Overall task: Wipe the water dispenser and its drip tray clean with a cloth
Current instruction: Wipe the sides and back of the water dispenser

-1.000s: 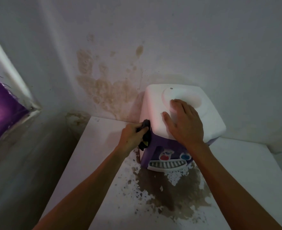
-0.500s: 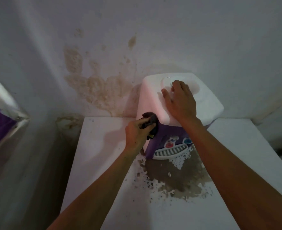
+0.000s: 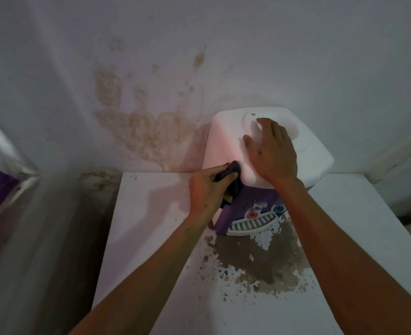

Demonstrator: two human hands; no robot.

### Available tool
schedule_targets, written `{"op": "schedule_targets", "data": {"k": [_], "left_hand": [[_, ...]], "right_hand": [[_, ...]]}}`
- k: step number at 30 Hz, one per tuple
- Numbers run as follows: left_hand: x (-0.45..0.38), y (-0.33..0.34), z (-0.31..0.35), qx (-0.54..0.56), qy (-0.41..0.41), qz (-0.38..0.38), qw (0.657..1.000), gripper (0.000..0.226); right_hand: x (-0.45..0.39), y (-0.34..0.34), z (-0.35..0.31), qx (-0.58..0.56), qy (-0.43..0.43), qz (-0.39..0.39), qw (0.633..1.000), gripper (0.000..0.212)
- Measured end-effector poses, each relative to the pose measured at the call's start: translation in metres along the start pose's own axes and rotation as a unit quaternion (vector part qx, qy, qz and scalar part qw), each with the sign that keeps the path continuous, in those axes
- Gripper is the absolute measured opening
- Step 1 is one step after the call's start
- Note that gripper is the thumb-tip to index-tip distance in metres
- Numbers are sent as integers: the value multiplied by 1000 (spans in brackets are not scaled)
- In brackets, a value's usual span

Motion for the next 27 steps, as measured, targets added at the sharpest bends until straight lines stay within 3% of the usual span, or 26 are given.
{"op": "schedule_targets", "data": {"k": [5,8,12,14,19,21,23,27], "left_hand": [[-9,2,-18,-42,-48,8,998,17],[-20,0,-18,-46,-70,-9,996,35],[-34,0,2,3,-23,-4,1000,18],[-37,2,1,-6,-6,10,1000,24],[-19,2,-28,-61,-51,1,997,8],[-19,2,-31,-62,-61,8,996,22],[-23,1,-23,-58,-32,9,998,14],[-37,1,-7,-20,-3,25,999,29]], "right_hand": [[1,0,-1,23,-1,-9,1000,58],[1,2,0,32,-4,-13,999,57],[0,3,1,30,3,-10,999,57],[0,4,1,29,6,-7,1000,58],[0,5,1,36,15,-14,999,58],[1,6,2,37,16,-16,999,59],[1,6,3,40,17,-14,999,58],[0,4,-1,56,-4,-15,998,54]]}}
Point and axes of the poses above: each hand's wrist, its own x-axis away from the middle knuckle, its own y-axis out of the palm, z = x × y, the point moved 3 cm from there along -x, towards the middle knuckle, and after that the axes turned 8 degrees about z, right-handed, at the moved point
